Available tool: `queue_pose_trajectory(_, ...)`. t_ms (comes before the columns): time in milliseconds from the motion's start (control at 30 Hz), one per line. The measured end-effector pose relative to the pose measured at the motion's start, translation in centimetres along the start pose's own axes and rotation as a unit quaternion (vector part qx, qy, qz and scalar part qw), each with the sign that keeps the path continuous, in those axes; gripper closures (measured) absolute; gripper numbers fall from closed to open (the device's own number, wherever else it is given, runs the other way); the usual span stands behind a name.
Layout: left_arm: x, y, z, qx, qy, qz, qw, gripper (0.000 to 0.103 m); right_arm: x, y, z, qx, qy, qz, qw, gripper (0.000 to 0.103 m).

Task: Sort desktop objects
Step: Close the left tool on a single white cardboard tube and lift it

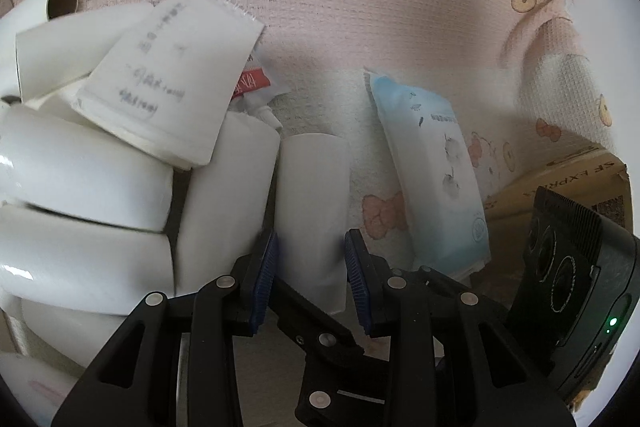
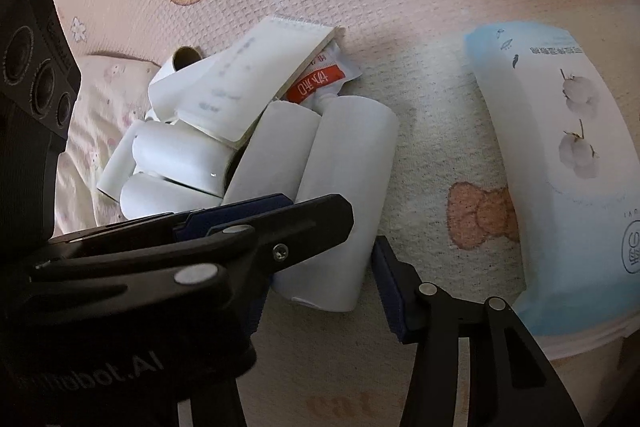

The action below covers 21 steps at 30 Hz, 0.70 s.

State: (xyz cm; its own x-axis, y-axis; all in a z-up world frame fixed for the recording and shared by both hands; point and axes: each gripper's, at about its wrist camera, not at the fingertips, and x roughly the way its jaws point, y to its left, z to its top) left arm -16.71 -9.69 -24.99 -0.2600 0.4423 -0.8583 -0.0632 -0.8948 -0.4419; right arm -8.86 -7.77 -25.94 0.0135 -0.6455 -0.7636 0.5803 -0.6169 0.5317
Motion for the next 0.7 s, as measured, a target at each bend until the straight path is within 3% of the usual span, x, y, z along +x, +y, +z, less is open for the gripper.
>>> queue_pose_trajectory(333, 0.5, 0.3, -3.6, -0.051, 0.054, -0.077, 0.9943, 0.065, -2.2, -0.2, -2.7, -0.033, 0.055, -0.031, 0.997, 0.056)
queue_pose_trajectory(700, -0.1, -3.5, -8.8, -0.034, 0.044, -0.045, 0.9974, 0.065, -4.8, -0.9, -8.1, -0.024, 0.074, -0.049, 0.996, 0.056)
